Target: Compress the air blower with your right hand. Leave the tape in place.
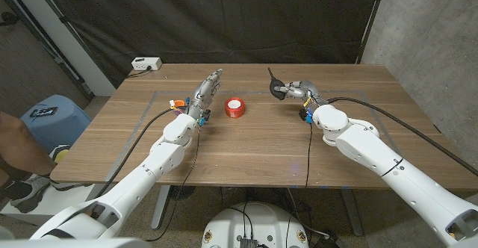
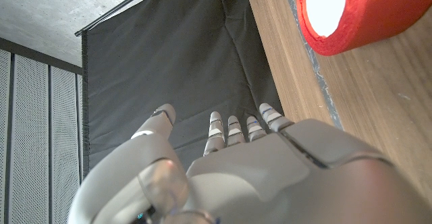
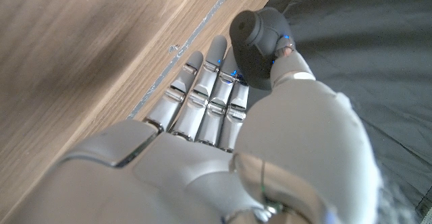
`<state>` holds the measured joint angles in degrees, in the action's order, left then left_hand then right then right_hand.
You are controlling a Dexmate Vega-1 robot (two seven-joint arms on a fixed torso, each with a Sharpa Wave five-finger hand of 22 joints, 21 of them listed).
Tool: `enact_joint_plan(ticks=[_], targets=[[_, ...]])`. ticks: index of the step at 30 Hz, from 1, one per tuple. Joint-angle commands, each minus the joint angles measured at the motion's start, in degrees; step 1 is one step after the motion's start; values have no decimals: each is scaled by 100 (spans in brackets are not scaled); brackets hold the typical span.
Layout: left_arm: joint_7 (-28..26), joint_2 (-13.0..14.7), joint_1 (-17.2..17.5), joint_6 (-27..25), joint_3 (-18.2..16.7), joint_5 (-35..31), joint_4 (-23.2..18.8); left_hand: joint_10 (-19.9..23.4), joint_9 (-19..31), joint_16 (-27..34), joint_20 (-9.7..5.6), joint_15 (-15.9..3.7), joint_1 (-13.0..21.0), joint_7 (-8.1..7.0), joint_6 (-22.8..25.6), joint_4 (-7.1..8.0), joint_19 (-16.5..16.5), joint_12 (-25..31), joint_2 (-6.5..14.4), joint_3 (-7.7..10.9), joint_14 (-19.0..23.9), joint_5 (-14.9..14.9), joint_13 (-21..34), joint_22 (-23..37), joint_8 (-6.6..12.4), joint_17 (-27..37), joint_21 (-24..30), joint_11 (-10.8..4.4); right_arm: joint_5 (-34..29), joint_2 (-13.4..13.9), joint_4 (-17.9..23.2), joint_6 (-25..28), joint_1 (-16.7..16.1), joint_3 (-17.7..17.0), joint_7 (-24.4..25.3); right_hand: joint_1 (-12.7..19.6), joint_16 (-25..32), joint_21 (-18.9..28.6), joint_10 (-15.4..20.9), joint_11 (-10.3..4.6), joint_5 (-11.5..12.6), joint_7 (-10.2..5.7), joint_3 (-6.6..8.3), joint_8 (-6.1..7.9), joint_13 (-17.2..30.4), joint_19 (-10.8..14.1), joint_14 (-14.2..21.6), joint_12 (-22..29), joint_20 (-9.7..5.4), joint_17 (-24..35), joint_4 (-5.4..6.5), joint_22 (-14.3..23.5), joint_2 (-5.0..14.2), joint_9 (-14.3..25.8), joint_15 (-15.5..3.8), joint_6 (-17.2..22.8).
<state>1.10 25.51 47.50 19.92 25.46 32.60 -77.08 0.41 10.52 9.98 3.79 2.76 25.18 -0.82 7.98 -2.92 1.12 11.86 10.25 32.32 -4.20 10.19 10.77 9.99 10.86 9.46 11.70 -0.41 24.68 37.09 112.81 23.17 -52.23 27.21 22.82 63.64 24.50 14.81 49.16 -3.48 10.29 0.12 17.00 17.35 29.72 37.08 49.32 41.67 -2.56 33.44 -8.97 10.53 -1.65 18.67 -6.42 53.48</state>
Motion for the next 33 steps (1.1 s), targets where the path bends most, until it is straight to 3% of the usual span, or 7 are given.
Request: enact_joint_plan(ticks=[1, 15, 33], targets=[[5, 78, 116, 6, -48, 61, -128, 42, 21, 18, 40, 19, -24, -18, 58, -24, 17, 1, 27, 18, 12, 20, 9, 28, -3, 14, -19, 1, 63, 44, 111, 60, -34, 5, -23, -80, -45, -22, -77, 27, -3, 19, -19, -47, -17, -34, -60, -41, 16, 2, 49, 27, -45, 0, -519, -83], [-29, 216, 329, 50, -168, 134, -307, 48, 21, 19, 43, 18, -28, -22, 64, -24, 16, 2, 26, 18, 14, 20, 10, 28, -2, 14, -19, -4, 83, 9, 147, 118, 47, 115, -99, -147, -107, -48, -208, 71, 0, 73, -47, -134, 2, -93, -161, -93, 89, 32, 79, 29, -40, -36, -456, -202], [12, 181, 286, 71, -161, 153, -250, 41, 21, 18, 46, 19, -31, -22, 62, -24, 16, -1, 26, 20, 13, 20, 10, 29, -4, 14, -19, 10, 239, 70, 85, 130, 165, 94, -310, -321, -158, -90, -406, 153, -5, 156, -130, -236, 54, -195, -307, -155, 184, 102, 149, 35, -42, -25, -352, -404]])
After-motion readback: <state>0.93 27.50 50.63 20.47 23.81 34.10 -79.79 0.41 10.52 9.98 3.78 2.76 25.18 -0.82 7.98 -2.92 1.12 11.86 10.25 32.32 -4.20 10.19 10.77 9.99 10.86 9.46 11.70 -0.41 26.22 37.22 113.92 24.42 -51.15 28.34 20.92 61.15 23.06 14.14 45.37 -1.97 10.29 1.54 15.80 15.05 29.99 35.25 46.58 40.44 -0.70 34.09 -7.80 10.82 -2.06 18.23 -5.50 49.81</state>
